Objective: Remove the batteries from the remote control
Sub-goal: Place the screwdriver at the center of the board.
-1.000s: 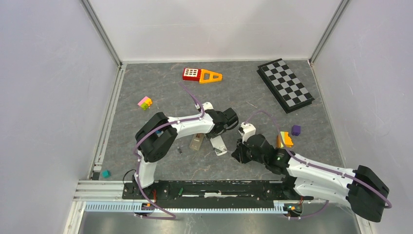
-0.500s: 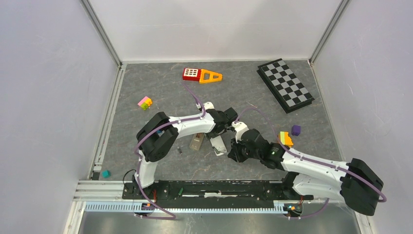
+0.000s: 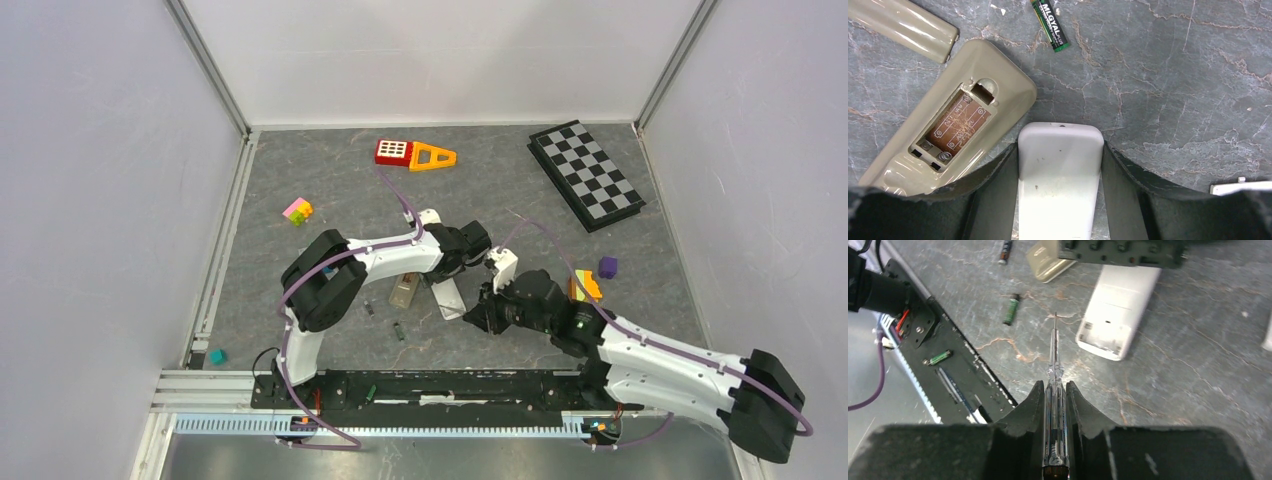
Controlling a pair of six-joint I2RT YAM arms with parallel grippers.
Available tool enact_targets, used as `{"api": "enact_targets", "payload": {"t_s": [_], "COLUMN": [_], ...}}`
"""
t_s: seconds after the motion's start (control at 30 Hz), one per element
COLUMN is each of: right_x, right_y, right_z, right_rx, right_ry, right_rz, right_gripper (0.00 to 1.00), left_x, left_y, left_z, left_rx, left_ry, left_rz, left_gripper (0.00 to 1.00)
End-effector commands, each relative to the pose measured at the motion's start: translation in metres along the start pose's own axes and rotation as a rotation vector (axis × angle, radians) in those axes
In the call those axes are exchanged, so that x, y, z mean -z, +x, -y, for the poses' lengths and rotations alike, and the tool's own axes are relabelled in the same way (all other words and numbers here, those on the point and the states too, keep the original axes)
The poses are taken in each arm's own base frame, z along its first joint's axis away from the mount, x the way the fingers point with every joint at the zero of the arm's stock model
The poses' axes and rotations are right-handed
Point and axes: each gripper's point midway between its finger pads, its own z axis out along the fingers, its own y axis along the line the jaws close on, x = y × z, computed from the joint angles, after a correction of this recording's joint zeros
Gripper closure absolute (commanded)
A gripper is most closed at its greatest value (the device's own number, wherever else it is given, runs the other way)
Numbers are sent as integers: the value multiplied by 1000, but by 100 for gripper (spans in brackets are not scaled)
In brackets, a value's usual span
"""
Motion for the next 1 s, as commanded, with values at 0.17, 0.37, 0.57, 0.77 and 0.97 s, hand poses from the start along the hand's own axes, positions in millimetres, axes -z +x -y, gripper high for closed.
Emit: {"api": "enact_targets", "payload": {"t_s": [0.17,0.37,0.57,0.77,0.97], "right_x": [38,64,76,55,37], "right_y": [-19,-10,-31,-14,48], "right_z": [56,124,179,205,207], "right_rx": [-78,-121,-137,-182,-246], "right_ry": [258,628,818,755,698], "right_rz": [306,319,290,281,123], "right_gripper": [100,100,100,100,93], "left_x": [-13,38,71,105,106], "left_y": [43,6,-13,-40,-58], "left_z": [12,38,43,28,-3], "left_rx": [-148,-215,-273,-300,-330], "left_ry": [145,403,555,695,631], "left_rz": [-132,-26,43,188,235], "left_gripper": [15,0,0,0,0]}}
